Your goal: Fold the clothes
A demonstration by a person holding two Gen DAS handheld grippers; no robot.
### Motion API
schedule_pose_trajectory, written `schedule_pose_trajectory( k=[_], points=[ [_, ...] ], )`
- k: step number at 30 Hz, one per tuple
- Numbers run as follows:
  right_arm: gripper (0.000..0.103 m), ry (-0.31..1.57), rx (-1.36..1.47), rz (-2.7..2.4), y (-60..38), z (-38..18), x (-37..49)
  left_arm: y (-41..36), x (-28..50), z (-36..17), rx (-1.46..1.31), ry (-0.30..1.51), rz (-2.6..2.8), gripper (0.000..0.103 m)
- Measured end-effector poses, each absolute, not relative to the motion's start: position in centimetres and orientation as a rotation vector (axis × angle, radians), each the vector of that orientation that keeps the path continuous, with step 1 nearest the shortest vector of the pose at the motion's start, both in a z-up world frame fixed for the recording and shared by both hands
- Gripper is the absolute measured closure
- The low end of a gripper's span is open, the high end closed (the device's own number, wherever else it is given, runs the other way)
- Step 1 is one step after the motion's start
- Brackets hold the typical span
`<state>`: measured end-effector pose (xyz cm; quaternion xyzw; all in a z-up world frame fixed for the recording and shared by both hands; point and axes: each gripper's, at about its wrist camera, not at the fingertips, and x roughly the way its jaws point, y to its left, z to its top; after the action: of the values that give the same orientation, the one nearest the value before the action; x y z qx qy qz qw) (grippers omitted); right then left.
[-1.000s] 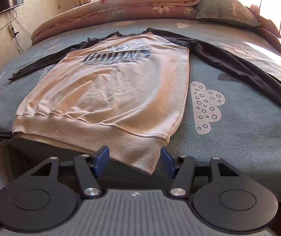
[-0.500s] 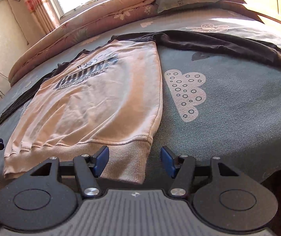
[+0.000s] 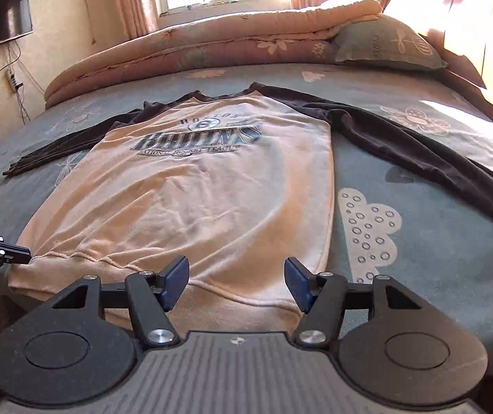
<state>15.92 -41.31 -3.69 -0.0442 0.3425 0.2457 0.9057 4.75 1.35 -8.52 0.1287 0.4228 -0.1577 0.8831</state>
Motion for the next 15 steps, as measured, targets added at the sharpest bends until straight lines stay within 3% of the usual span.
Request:
schedule_pose_trajectory(
  k=[6, 12, 14, 15],
  points=[
    [0.037, 0.807, -0.256, 0.488, -36.5, -6.8, 18.4, 1.8, 4.7, -8.2, 0.25, 0.906, -0.327, 0.098],
    [0.034, 0.896, -0.166, 0.5, -40.4, -6.9, 16.2, 2.4, 4.7, -7.3, 0.209, 0.945, -0.356, 0.097],
    [0.032, 0.917, -0.243, 0.504, -40.3, -6.3, 15.6, 2.1, 5.6, -6.1, 0.21, 0.933, -0.385, 0.09],
    [0.032, 0.926, -0.254, 0.505, -40.2, -5.8, 15.8, 1.8, 6.2, -5.4, 0.214, 0.915, -0.396, 0.08]
  ],
)
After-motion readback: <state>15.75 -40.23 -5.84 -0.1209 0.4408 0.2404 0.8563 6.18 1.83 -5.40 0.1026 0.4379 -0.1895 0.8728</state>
